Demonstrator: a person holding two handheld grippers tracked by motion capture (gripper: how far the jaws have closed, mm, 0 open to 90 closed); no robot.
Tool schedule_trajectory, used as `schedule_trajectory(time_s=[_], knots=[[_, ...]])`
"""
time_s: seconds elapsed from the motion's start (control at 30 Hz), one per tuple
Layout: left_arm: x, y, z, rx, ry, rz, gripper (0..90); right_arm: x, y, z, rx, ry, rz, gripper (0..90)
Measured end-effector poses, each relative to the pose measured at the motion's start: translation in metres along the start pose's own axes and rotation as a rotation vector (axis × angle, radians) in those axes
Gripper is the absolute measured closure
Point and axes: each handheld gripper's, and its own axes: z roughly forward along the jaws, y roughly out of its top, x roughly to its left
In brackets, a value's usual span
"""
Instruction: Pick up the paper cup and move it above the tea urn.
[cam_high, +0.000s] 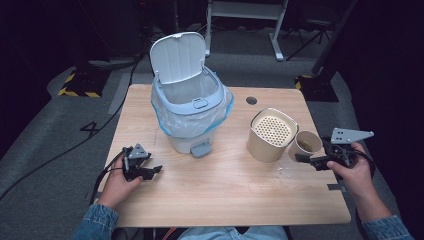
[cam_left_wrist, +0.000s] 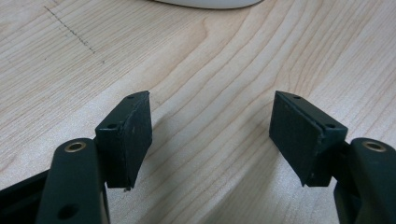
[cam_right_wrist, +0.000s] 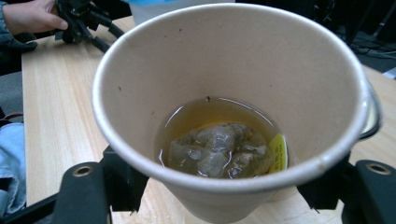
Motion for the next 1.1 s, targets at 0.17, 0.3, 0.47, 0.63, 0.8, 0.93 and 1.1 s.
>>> schedule_trajectory(time_s=[0.17,0.3,0.47,0.63,0.8,0.93,1.1], knots=[[0.000,0.000,0.000,0.000,0.000,0.000,30.3,-0.010,0.009,-0.004,-0.006,-0.015,-0.003,30.5],[0.000,0.000,0.000,0.000,0.001,-0.002,30.4,-0.017,0.014,-0.006,-0.005,-0.031,-0.007,30.5],[0.000,0.000,0.000,0.000,0.002,-0.002,30.4,-0.029,0.022,-0.005,-0.015,-0.050,-0.012,30.5],[-0.001,-0.001,-0.001,0.001,0.003,-0.005,30.4,-0.042,0.031,-0.005,-0.033,-0.069,-0.007,30.5],[-0.001,-0.001,-0.001,0.003,0.006,-0.006,30.4,-0.055,0.039,-0.004,-0.045,-0.079,-0.008,30.5],[-0.001,-0.001,-0.001,0.003,0.006,-0.006,30.3,-0.063,0.046,0.000,-0.045,-0.078,-0.014,30.4],[-0.002,-0.002,-0.002,0.000,0.009,-0.008,30.4,-0.070,0.055,0.008,-0.028,-0.079,-0.028,30.4]])
